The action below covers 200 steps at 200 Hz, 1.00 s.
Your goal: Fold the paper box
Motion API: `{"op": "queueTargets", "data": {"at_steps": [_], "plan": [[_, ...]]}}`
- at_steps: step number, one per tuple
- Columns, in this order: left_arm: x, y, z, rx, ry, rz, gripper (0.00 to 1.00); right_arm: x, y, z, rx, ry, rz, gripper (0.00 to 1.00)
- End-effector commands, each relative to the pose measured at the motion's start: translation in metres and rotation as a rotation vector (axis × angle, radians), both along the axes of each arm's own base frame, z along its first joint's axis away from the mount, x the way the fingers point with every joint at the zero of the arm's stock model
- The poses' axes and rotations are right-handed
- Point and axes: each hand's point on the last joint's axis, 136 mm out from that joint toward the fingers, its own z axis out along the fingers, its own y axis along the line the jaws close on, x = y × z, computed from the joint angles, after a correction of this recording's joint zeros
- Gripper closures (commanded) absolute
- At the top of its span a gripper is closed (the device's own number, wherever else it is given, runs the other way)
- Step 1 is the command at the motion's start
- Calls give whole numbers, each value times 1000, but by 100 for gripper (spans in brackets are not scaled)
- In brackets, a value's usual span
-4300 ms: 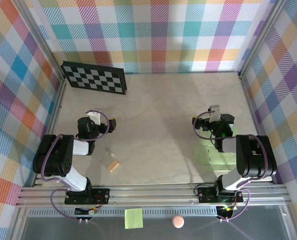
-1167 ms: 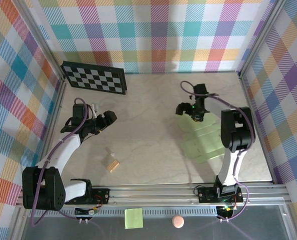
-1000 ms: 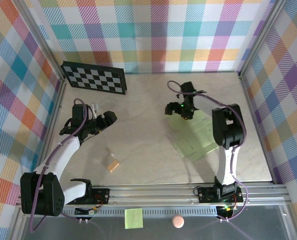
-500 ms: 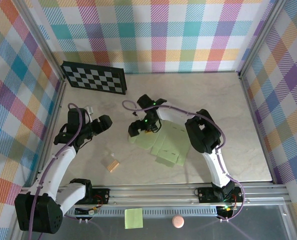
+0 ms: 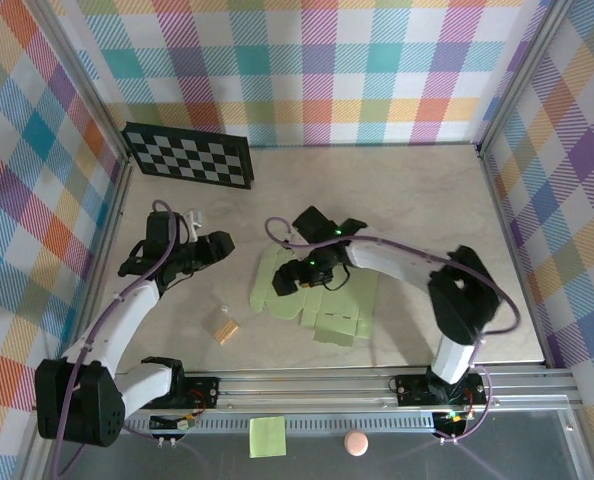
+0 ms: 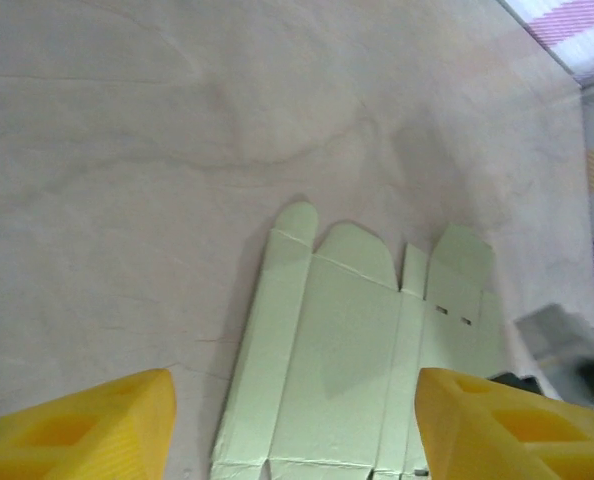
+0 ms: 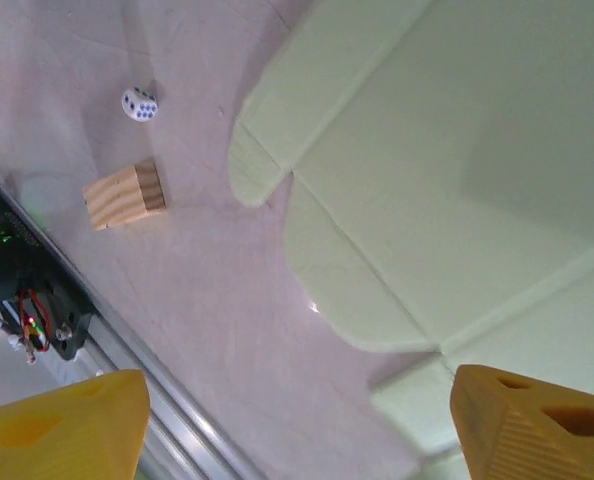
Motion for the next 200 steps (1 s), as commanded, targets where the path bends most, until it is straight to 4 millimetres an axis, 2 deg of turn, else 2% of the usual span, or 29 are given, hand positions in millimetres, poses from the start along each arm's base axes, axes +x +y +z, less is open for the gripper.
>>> {"op": "queueTargets", "data": {"at_steps": [1, 28, 52, 95, 137, 160, 200], "plan": [[14, -34, 18, -80, -54, -109, 44, -18, -27, -13, -62, 50, -111, 25], [28, -66, -1, -125, 51, -151, 45, -48, -46, -27, -129, 91, -106, 31], [34, -99, -12, -147, 97, -227, 45, -66, -49, -38, -170, 129, -92, 33], [38, -130, -42, -76, 179, -296, 46, -85, -56, -55, -233, 152, -82, 39], [41, -141, -74, -68, 258, -324, 48, -93, -64, -70, -255, 183, -107, 41], [38, -136, -95, -30, 307, -312, 50, -99, -64, -78, -251, 214, -105, 41], [30, -129, -116, 12, 353, -312, 51, -97, -86, -98, -375, 213, -158, 41]]}}
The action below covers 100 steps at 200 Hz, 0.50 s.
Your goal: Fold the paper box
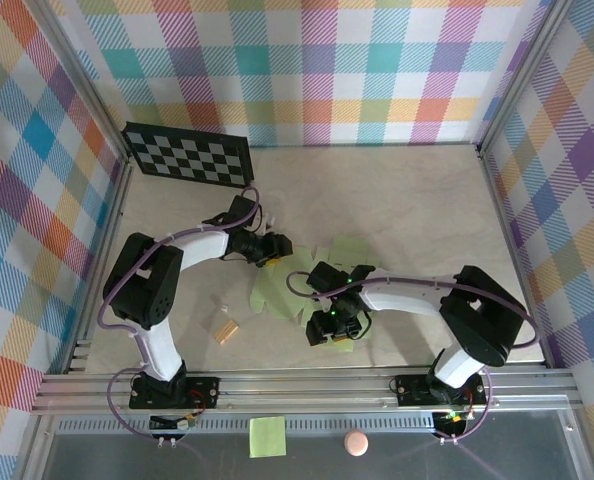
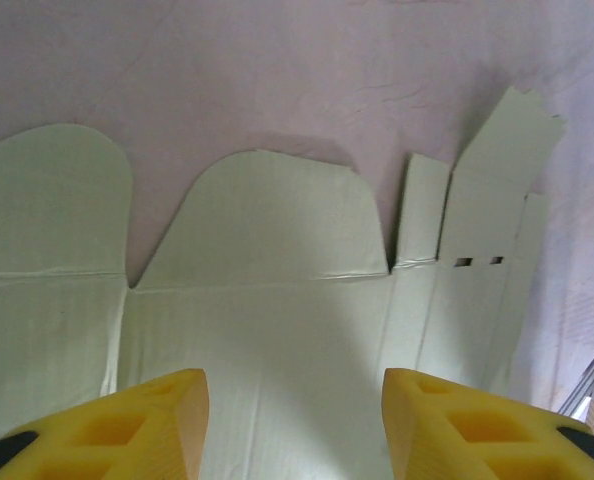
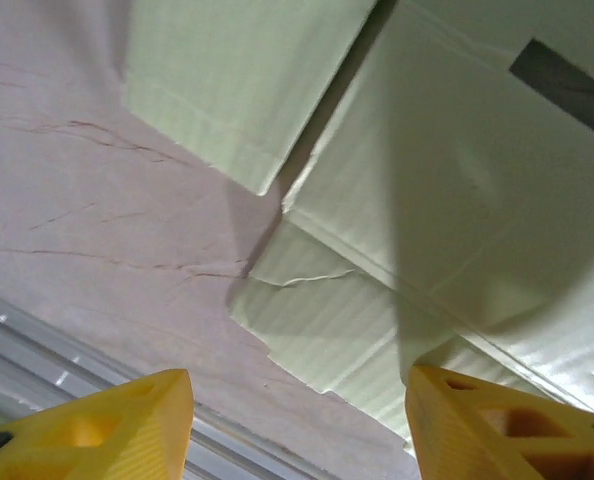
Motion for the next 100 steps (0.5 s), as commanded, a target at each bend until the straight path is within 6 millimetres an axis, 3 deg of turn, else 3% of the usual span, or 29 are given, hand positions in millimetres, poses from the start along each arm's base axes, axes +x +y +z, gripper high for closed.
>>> {"op": "queueTargets", "data": {"at_steps": [1, 36, 100], "plan": [[-8, 2, -8, 35, 17, -26, 51, -2, -17, -15, -87, 14, -40, 41], [-14, 15, -12, 89, 12, 8, 51, 12, -36, -27, -137, 2, -117, 41], [-35, 31, -20, 145, 20, 1, 51, 44, -78, -22, -131, -27, -241, 35]]}}
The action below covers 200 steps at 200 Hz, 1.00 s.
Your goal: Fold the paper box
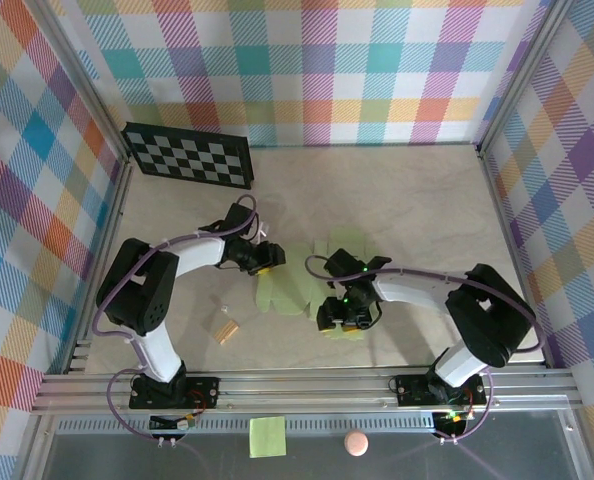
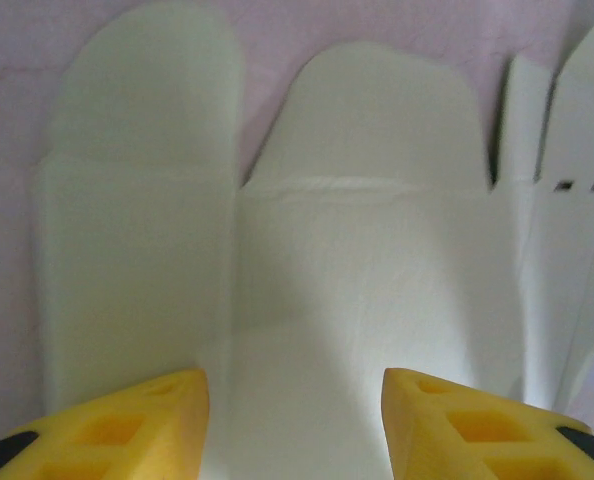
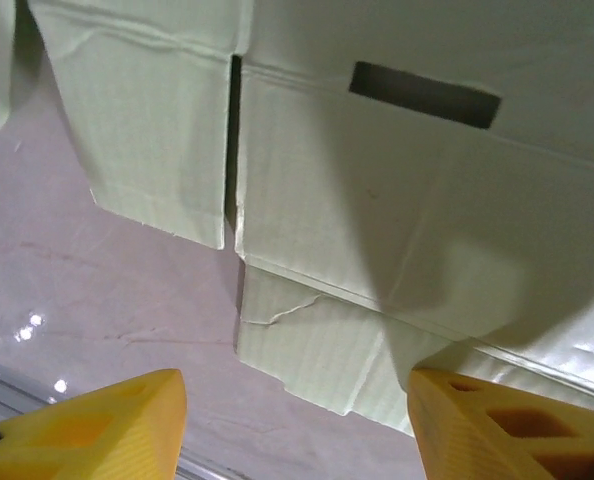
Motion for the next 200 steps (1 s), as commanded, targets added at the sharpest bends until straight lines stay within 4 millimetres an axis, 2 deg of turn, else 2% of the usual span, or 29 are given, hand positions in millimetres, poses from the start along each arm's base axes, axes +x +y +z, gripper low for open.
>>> {"op": "queueTargets", "data": {"at_steps": [1, 8, 48, 107, 169, 200], "plan": [[-16, 7, -5, 40, 19, -23, 51, 5, -45, -21, -141, -16, -37, 35], [-25, 10, -9, 52, 57, -26, 51, 9, -49, -19, -138, -20, -53, 34], [-44, 7, -12, 24, 100, -55, 51, 35, -64, -14, -101, -51, -135, 33], [-83, 7, -9, 33, 125, -89, 51, 82, -84, -10, -100, -105, -222, 33], [-139, -6, -8, 37, 174, -182, 50, 135, -96, -8, -179, -162, -179, 33], [-155, -16, -3, 11, 177, -218, 51, 157, -95, -3, -212, -187, -142, 33]]}}
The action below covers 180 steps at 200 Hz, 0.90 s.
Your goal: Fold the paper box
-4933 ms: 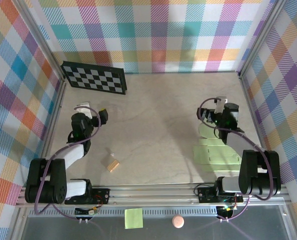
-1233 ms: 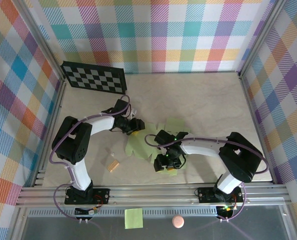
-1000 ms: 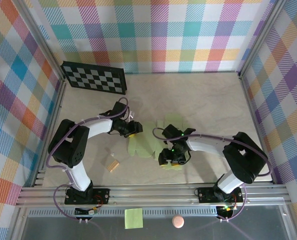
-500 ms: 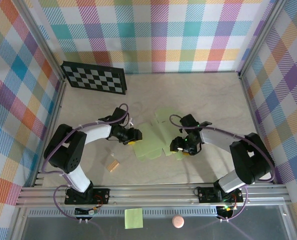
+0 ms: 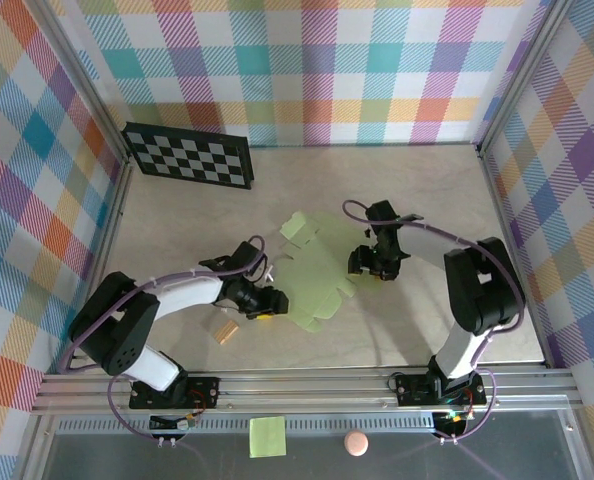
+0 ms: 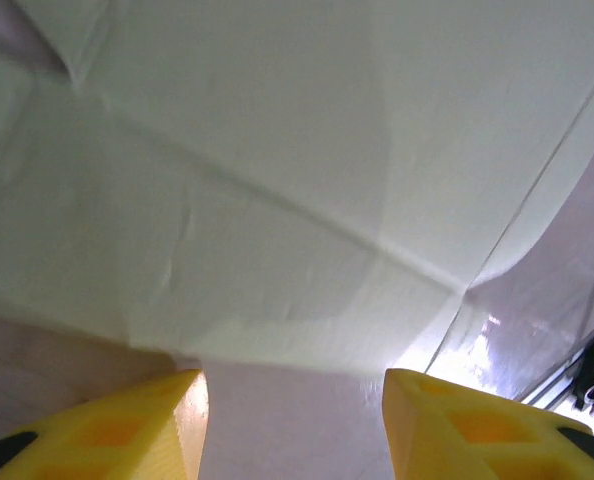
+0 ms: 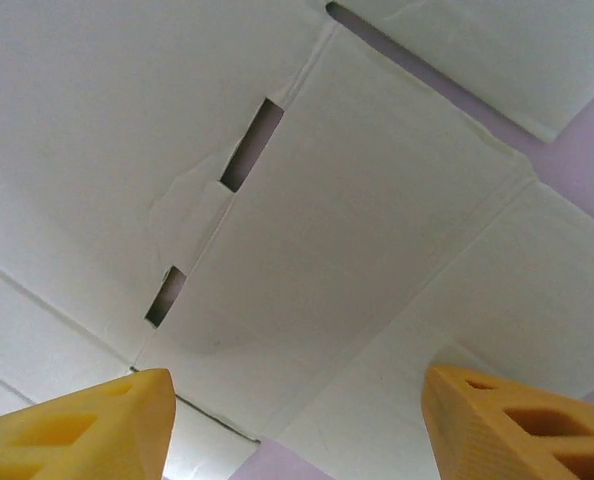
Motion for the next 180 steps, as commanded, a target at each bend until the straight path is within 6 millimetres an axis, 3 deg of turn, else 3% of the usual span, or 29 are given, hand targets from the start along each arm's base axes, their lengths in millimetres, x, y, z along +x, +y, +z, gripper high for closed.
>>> {"op": "queueTargets", "data": {"at_steps": [1, 35, 72, 104, 131, 180], "plan": [[-17, -2, 6, -11, 40, -5, 51, 8, -13, -5, -96, 10, 49, 33], [1, 2, 37, 10, -83, 10, 49, 13, -10, 21, -66, -46, 31, 33], [37, -3, 61, 24, -195, 15, 48, 7, -4, 38, -5, -70, 11, 33], [67, -11, 57, 58, -205, -22, 49, 7, 6, 46, 62, -80, 1, 33], [84, -13, 39, 105, -170, -59, 50, 10, 21, 44, 148, -71, -2, 33], [86, -18, 13, 106, -97, -104, 51, 12, 21, 18, 124, -28, -10, 33]]}}
